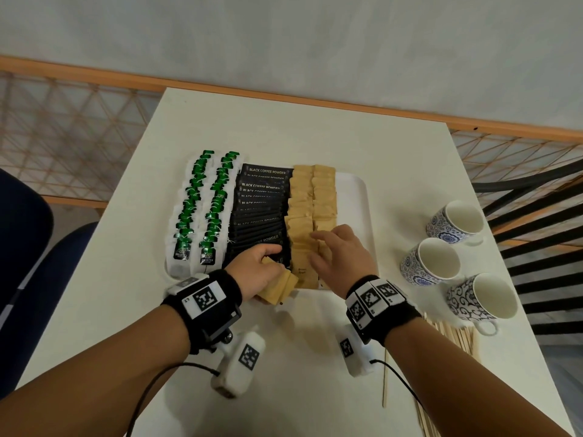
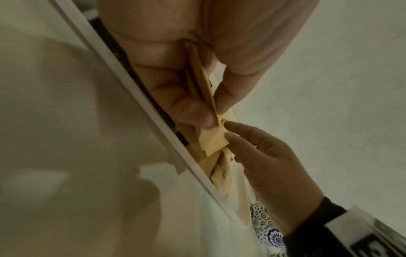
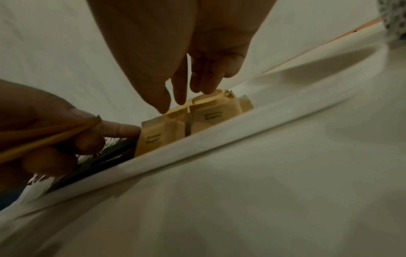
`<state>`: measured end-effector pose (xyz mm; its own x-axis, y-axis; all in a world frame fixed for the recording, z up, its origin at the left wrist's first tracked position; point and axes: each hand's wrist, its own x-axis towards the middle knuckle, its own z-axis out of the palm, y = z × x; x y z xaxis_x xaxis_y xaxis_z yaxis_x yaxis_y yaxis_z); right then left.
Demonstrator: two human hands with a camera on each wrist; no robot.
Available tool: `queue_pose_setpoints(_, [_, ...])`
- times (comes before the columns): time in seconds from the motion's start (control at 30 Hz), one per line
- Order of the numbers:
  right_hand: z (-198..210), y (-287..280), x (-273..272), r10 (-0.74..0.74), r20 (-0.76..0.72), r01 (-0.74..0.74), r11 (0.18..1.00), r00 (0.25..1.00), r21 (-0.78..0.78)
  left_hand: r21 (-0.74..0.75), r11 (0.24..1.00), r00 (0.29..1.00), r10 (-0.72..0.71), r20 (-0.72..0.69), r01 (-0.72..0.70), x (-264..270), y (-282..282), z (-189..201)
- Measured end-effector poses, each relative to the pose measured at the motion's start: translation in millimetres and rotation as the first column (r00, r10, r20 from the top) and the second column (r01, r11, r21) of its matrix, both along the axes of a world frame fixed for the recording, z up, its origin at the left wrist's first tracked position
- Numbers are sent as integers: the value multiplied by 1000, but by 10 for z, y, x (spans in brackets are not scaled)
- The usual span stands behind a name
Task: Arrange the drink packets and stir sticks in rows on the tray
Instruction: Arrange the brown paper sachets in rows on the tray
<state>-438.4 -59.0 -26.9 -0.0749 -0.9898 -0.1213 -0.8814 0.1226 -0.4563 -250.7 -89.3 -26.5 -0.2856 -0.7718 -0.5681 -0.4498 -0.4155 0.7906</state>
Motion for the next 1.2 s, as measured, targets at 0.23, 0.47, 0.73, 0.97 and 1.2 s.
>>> queue_pose_setpoints(0.23, [-41, -96, -2, 7, -101, -4, 999, 995, 35, -34, 994, 994, -98, 44, 99, -147, -141, 58])
queue_pose_setpoints(0.47, [7, -236, -17, 33, -180, -40, 999, 983, -37, -98, 989, 993, -113, 31, 115, -241, -179, 71])
queue_pose_setpoints(0.73, [22, -366, -30, 53, -250, -50, 999, 967, 20, -124, 985, 993, -114, 32, 117, -289, -343, 86])
queue_pose_setpoints(0.97, [8, -499, -33, 64, -187, -56, 997, 980, 50, -154, 979, 991, -132, 22, 134, -340, -351, 75])
queue_pose_setpoints(1.2, [34, -726, -30, 177, -205, -150, 979, 963, 139, -138, 982, 991, -119, 57, 126, -330, -401, 100])
